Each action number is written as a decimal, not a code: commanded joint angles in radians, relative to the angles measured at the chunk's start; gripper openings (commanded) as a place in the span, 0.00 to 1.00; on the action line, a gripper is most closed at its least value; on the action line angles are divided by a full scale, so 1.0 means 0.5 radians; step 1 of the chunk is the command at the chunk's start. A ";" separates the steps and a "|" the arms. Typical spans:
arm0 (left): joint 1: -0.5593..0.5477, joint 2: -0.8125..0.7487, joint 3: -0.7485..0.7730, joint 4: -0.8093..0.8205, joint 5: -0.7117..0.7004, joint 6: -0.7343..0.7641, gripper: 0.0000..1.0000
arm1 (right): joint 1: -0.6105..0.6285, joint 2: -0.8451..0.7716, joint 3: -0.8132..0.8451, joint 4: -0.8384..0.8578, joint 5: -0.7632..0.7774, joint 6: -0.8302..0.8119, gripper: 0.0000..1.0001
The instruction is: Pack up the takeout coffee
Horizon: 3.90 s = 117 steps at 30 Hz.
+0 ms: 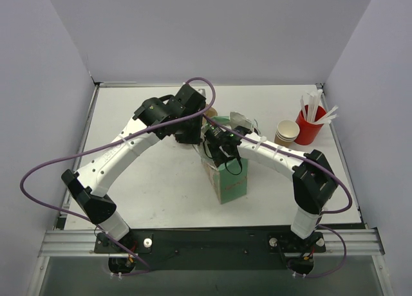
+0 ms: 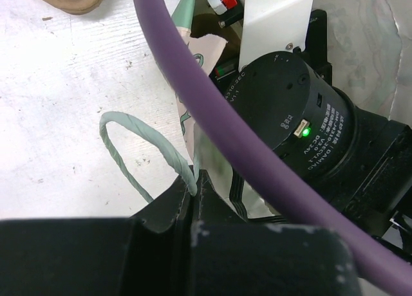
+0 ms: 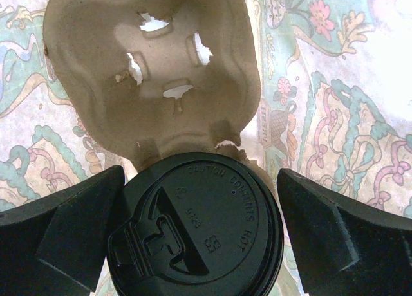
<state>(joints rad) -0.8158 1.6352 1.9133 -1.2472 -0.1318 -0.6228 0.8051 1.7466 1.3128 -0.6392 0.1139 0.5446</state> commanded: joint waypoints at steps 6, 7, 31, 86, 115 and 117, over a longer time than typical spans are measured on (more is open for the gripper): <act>-0.010 -0.006 0.107 -0.015 -0.052 0.024 0.00 | -0.027 -0.057 0.135 -0.160 0.024 -0.025 1.00; -0.010 -0.009 0.104 -0.015 -0.052 0.024 0.00 | -0.024 -0.057 0.139 -0.167 0.024 -0.028 1.00; -0.007 -0.043 0.045 0.034 -0.077 -0.003 0.00 | -0.052 -0.100 0.185 -0.225 0.064 -0.012 1.00; 0.012 -0.022 0.340 -0.217 -0.123 -0.117 0.00 | -0.061 0.001 0.381 -0.501 0.321 0.089 1.00; -0.019 0.080 0.242 -0.156 -0.062 -0.055 0.00 | 0.016 0.004 0.592 -0.504 0.192 0.025 1.00; -0.019 0.092 0.263 -0.156 -0.059 -0.055 0.00 | 0.019 0.013 0.605 -0.507 0.183 0.015 1.00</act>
<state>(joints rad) -0.8192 1.6688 2.0144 -1.3178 -0.1787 -0.6674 0.8005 1.7485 1.5589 -0.8558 0.1829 0.5648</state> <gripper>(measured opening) 0.032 0.999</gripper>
